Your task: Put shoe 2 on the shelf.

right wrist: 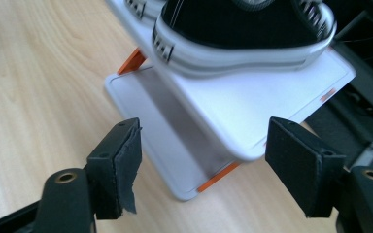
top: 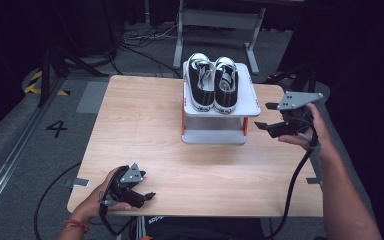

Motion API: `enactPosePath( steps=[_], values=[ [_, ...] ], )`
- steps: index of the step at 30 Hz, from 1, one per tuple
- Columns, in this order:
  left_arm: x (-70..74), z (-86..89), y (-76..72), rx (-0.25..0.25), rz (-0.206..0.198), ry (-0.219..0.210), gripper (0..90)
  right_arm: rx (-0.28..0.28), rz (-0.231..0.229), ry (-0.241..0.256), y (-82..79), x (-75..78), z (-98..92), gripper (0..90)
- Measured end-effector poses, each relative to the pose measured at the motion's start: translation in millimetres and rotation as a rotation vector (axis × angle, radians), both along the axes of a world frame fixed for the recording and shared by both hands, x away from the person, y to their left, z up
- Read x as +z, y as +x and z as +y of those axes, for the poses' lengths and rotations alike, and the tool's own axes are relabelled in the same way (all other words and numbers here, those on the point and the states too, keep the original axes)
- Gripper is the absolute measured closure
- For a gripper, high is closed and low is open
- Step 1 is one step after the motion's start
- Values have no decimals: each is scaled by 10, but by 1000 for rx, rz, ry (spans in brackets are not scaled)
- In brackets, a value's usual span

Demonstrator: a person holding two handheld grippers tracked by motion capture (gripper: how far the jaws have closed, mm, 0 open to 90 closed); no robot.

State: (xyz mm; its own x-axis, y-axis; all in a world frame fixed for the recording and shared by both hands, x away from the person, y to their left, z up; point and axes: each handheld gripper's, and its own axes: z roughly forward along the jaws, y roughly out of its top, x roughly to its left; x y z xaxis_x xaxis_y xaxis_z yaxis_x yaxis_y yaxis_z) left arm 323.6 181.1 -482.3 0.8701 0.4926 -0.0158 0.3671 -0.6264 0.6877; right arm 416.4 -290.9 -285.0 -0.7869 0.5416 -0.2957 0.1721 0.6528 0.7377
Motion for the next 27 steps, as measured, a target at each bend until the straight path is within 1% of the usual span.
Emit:
enactPosePath(
  steps=[1,2,5,7,8,10,12,16,18,19,22,23,24,25,27],
  values=[
    [0,0,0,0,0,0,181,-4,7,15,-29,-65,-46,299],
    [0,0,0,0,0,0,181,-8,12,21,-50,-119,-76,298],
    [0,0,0,1,0,0,181,-17,19,18,-138,-329,-174,294],
    [-1,-1,0,1,0,-1,181,-28,36,20,-202,-479,-239,294],
    [-1,-2,-1,2,0,-1,181,-33,33,19,-228,-532,-262,295],
    [0,-3,-1,2,0,-1,180,-40,52,26,-298,-686,-329,297],
    [3,-5,4,-2,2,4,179,-41,61,14,-351,-797,-368,298],
    [0,-17,18,-5,4,1,170,-54,99,2,-483,-1065,-473,296],
    [0,-17,19,-5,4,2,170,-72,97,-16,-526,-1153,-508,292],
    [0,-16,20,-7,3,2,170,-76,104,-20,-542,-1191,-531,293],
    [0,-17,19,-5,4,1,170,-91,154,-6,-614,-1408,-645,284],
    [0,-17,19,-5,4,1,170,-102,167,-7,-633,-1459,-668,276],
    [0,-16,20,-7,3,2,170,-110,169,-14,-659,-1529,-702,264],
    [0,-17,18,-5,4,1,170,-124,178,-5,-688,-1596,-743,267],
    [0,-18,18,-5,3,3,170,-135,214,19,-739,-1726,-833,251]
  ],
)
